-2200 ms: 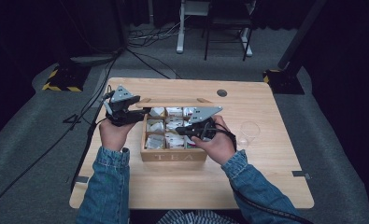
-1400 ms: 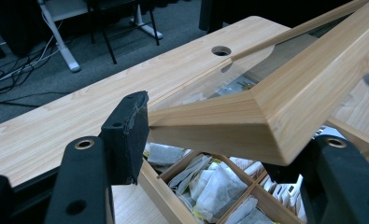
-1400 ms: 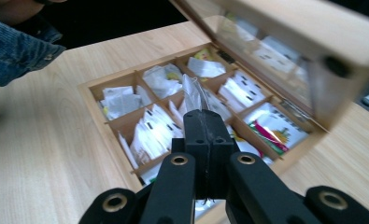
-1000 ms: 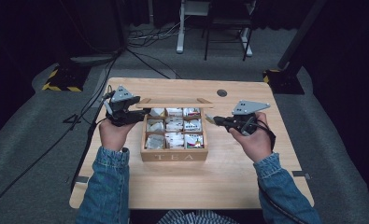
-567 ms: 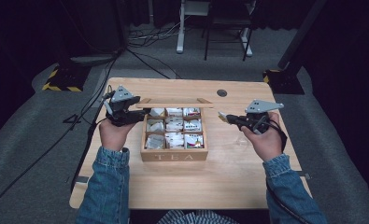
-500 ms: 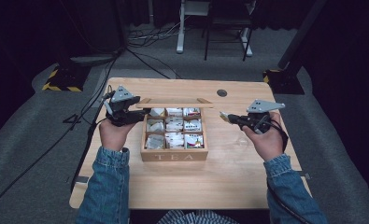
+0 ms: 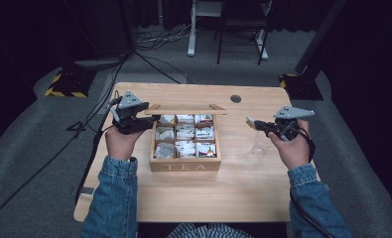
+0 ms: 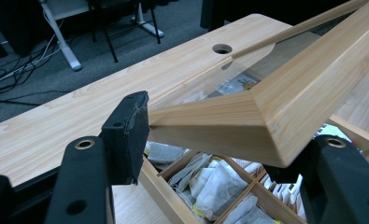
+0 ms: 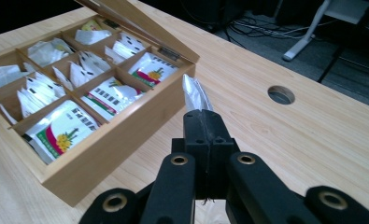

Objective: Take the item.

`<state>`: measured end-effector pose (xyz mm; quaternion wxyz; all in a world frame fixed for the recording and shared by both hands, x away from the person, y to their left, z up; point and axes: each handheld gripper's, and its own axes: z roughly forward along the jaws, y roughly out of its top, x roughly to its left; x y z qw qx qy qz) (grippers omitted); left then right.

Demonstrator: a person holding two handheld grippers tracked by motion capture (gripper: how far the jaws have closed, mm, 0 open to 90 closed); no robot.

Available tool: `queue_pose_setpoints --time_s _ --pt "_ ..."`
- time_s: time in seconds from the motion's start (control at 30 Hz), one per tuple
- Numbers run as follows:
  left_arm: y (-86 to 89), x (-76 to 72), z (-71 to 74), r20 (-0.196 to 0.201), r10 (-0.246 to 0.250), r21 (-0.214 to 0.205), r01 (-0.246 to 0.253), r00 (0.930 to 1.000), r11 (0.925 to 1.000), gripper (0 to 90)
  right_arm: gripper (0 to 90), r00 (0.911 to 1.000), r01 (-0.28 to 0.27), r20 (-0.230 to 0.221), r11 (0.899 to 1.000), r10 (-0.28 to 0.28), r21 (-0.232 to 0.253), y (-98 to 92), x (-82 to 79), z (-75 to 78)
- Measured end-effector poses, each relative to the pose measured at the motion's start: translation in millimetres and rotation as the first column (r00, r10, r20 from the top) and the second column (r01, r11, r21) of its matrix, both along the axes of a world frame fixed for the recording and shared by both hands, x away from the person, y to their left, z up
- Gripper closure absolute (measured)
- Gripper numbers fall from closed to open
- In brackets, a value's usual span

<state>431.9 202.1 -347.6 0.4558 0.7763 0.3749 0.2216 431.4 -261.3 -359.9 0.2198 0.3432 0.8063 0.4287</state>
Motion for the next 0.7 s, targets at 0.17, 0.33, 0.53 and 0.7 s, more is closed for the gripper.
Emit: queue_pose_setpoints --time_s 0.17,0.33,0.53,0.7 --pt "-0.1 0.0 -0.1 0.0 0.001 0.0 -0.001 1.0 1.0 40.9 90.0 0.9994 0.033 -0.01 0.999 -0.033 0.008 -9.5 0.6 -4.8" --pt "-0.2 0.0 -0.1 0.0 0.001 0.0 -0.001 1.0 1.0 40.9 90.0 0.9976 0.067 -0.022 0.998 -0.066 0.023 -20.4 1.3 -10.4" --pt "-0.7 0.2 -0.5 0.001 0.004 0.003 -0.004 1.0 1.0 40.6 90.0 0.9939 0.103 -0.044 0.994 -0.101 0.038 -32.2 1.5 -18.9" --pt "-0.7 0.2 -0.5 0.001 0.003 0.003 -0.003 1.0 1.0 40.6 90.0 0.9917 0.12 -0.051 0.992 -0.118 0.041 -38.2 1.3 -23.6"
